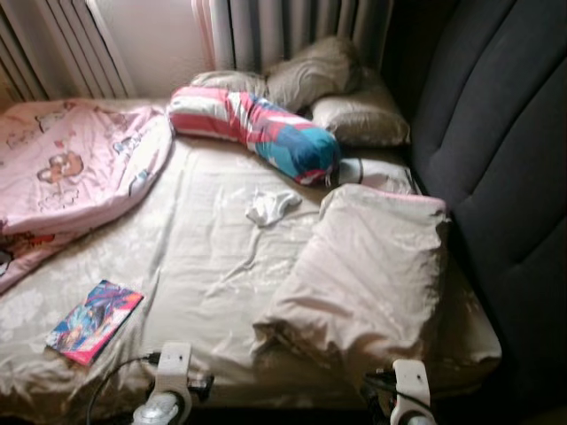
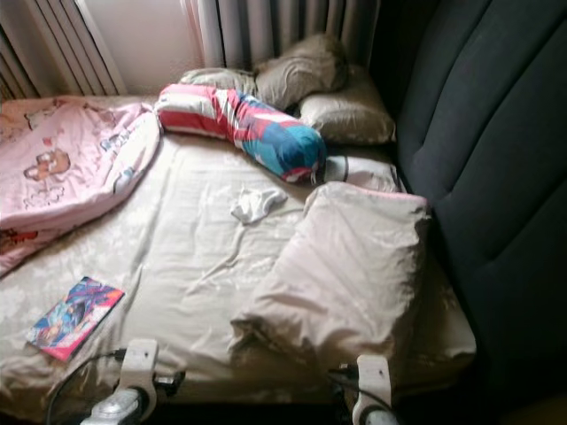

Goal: Clean up the room

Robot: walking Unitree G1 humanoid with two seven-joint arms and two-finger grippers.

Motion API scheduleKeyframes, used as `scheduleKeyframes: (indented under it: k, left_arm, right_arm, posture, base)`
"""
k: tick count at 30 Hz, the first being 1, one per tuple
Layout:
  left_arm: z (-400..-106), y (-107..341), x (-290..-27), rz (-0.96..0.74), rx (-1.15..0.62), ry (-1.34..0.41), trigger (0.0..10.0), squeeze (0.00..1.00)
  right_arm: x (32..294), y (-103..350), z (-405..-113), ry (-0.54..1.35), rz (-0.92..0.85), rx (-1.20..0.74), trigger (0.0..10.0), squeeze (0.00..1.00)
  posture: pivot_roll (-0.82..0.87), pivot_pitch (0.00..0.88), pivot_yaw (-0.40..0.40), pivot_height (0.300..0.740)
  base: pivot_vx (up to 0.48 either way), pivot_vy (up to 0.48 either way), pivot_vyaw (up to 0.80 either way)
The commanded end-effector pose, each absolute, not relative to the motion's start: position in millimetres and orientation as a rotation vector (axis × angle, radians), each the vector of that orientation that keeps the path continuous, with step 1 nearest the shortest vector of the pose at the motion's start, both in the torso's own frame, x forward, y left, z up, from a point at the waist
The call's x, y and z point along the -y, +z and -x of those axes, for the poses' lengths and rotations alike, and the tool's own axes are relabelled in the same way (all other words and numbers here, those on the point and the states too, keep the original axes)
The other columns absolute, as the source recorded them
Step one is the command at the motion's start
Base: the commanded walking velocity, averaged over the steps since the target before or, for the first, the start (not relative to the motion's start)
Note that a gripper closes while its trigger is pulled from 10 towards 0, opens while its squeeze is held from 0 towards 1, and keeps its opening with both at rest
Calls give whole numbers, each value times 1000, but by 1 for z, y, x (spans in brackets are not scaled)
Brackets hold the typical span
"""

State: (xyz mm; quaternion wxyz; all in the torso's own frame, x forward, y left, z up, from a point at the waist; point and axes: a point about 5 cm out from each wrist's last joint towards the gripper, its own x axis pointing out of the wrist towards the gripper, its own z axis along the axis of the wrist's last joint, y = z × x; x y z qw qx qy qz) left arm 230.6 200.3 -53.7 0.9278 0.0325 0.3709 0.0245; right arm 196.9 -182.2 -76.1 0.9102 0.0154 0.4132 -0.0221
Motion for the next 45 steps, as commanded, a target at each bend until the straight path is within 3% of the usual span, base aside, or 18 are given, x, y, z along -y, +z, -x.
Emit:
scheduleKeyframes:
  k: [1,14,20,28,37,45]
  left_arm:
    - [-229,-56,-194,-64,-771,29,10000,0]
    - [-249,-40,-197,-85,-661,10,10000,0]
    - [-269,-18,-202,-22,-501,42,10000,0]
    - [-287,3,-187,35,-333,-4,10000,0]
    - [-292,11,-177,44,-270,-50,10000,0]
    - [-285,6,-176,36,-267,-67,10000,0]
  right_arm:
    - [186,-77,-193,-60,-30,-861,10000,0]
    - [185,-68,-209,-65,-49,-788,10000,0]
    - [183,-53,-231,-48,-80,-665,10000,0]
    - [179,-42,-243,-30,-112,-565,10000,0]
    - [177,-23,-257,-19,-165,-391,10000,0]
    - [173,-23,-251,26,-149,-350,10000,0]
  posture:
    - [91,50,-3,740]
    - [85,61,-6,740]
    - [72,72,-12,740]
    - [71,81,-17,740]
    - [64,89,-17,740]
    - [57,91,-20,740]
  base:
    - [0,-364,0]
    - [0,0,0]
    - [0,0,0]
    - [0,0,0]
    - [0,0,0]
    - [0,0,0]
